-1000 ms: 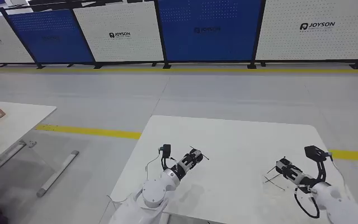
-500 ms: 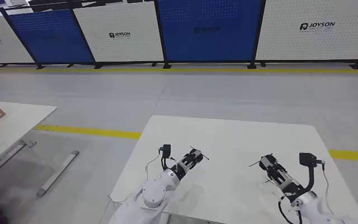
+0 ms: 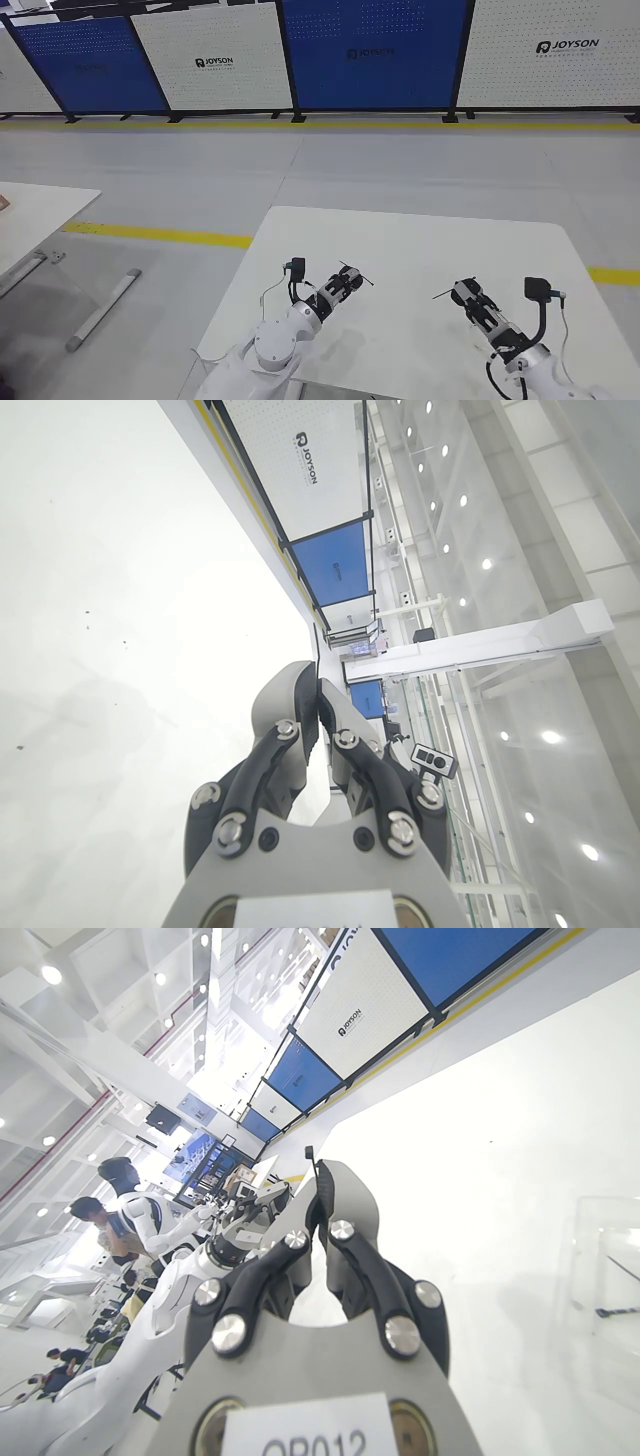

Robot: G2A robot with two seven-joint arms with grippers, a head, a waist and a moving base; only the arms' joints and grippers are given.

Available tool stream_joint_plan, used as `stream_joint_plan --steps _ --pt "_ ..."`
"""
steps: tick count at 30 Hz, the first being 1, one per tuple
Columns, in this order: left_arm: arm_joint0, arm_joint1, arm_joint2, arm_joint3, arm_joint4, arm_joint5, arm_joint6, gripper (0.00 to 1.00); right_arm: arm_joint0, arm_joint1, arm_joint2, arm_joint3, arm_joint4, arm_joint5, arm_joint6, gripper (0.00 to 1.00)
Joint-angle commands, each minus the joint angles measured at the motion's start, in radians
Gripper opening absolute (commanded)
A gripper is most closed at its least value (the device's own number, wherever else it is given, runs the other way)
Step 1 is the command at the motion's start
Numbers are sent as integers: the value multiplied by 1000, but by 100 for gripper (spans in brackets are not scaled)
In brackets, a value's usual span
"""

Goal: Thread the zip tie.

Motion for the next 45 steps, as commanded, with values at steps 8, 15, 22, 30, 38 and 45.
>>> stream_joint_plan --steps 8,15,22,30,38,45 --pt "0 0 0 0 1 -1 3 0 0 0 0 0 0 0 0 0" --pt "20 -12 42 -17 204 -69 255 0 0 0 0 0 0 0 0 0" --pt "4 -29 110 13 334 -64 385 0 0 0 0 0 0 0 0 0" --pt "4 -29 110 13 334 -64 385 0 -4 -8 2 1 47 -8 -44 0" --pt "4 -29 110 13 334 -64 385 0 118 -72 -179 53 28 33 -210 0" --pt "4 -29 110 13 334 -64 385 0 258 -148 -359 186 22 96 -288 0"
